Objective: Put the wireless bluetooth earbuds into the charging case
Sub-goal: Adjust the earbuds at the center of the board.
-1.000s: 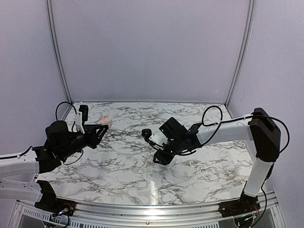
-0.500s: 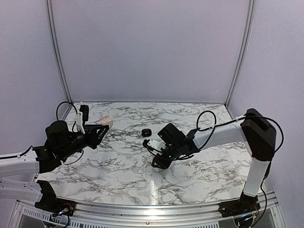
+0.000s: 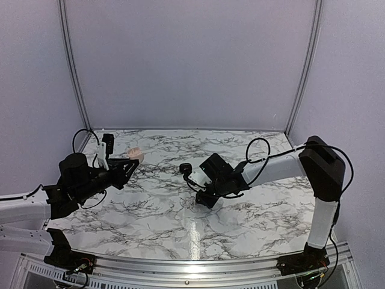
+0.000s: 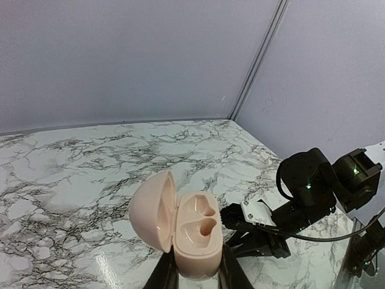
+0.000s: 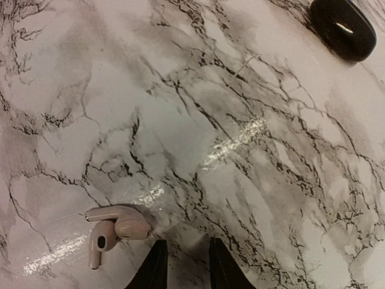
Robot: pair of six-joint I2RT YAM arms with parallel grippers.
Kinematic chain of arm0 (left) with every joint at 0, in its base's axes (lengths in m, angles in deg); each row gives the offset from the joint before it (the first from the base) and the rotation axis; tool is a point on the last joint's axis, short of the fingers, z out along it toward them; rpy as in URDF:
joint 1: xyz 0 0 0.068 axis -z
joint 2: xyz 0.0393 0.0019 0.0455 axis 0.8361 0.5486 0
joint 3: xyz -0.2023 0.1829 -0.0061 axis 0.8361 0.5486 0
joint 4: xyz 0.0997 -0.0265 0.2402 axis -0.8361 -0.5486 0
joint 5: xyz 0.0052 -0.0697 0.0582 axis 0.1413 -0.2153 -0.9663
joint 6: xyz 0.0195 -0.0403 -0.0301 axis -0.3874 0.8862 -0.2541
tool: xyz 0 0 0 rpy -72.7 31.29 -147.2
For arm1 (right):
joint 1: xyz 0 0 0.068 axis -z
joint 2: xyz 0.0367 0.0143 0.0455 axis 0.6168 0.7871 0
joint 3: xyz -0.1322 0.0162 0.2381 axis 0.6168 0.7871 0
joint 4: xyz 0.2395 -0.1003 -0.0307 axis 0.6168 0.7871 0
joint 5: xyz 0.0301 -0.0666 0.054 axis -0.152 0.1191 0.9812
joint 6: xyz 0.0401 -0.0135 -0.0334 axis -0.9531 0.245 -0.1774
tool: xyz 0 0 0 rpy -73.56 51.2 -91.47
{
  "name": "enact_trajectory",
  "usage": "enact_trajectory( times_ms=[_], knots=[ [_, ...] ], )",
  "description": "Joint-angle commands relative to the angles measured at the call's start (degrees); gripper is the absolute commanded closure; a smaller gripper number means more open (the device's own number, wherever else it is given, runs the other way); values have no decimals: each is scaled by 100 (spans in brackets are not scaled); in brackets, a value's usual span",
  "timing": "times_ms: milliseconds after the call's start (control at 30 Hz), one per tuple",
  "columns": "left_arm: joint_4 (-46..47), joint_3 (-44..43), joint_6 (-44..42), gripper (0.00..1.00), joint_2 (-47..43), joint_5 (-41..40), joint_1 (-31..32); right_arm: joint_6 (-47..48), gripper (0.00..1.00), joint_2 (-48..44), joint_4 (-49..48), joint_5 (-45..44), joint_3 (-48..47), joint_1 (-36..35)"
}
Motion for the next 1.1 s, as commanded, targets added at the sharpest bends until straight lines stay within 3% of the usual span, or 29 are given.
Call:
enact_trajectory(
  times_ms=[0,200,333,533,767,1067],
  knots=[
    [245,-203,-121,100,131,23,-35,-2,76,283,-86,-175,-368,154],
    [253,-256,-139,100,189,55,-35,-110,76,206,-42,253,-453,237],
    [258,-187,-94,100,95,11,-42,-328,70,-176,149,733,-280,174],
    [258,-196,-103,100,83,21,-44,-639,68,-544,397,717,-265,-108],
    [257,-218,-58,100,105,77,-44,-719,75,-221,604,651,-507,-250],
    [262,-221,-56,100,112,77,-47,-760,76,119,575,575,-657,-292]
  ],
)
